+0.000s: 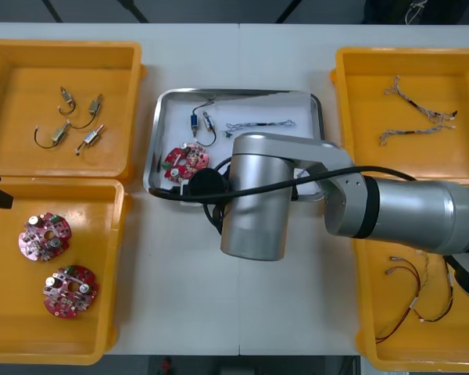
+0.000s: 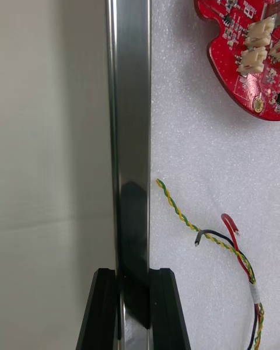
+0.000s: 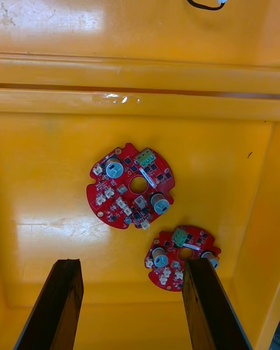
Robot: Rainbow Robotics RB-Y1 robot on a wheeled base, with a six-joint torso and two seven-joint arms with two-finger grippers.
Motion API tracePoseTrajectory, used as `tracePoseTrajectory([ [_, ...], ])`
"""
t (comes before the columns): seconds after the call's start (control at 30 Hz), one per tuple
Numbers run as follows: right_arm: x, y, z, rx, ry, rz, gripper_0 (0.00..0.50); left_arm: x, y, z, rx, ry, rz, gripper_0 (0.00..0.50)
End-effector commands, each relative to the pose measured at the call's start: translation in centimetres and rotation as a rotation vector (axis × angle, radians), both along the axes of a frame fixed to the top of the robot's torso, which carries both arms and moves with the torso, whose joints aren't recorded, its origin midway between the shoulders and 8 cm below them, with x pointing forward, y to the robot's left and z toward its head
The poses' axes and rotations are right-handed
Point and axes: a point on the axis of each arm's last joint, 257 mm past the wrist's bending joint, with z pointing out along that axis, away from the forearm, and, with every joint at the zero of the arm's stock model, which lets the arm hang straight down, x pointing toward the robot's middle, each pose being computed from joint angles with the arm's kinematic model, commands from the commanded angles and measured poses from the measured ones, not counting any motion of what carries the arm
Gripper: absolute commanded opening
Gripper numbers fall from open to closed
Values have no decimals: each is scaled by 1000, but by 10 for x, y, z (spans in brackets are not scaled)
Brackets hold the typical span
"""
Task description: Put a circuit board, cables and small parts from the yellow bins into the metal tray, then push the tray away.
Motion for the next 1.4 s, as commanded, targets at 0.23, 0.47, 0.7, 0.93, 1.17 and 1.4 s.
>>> tracePoseTrajectory([
  [0.23, 52, 3, 46, -31, -116, 23, 0, -8, 12, 2, 64, 20, -3, 500],
  [0.47, 82, 14, 55, 5, -159, 73, 0, -8, 12, 2, 64, 20, -3, 500],
  [0.7, 107, 15, 68, -71, -208, 172, 0, -8, 12, 2, 64, 20, -3, 500],
  [0.93, 135, 8, 82, -127, -253, 217, 0, -8, 12, 2, 64, 20, -3, 500],
  [1.17, 160, 2, 93, -113, -287, 191, 0, -8, 12, 2, 64, 20, -3, 500],
  [1.4, 178, 0, 101, -103, -306, 158, 0, -8, 12, 2, 64, 20, -3, 500],
])
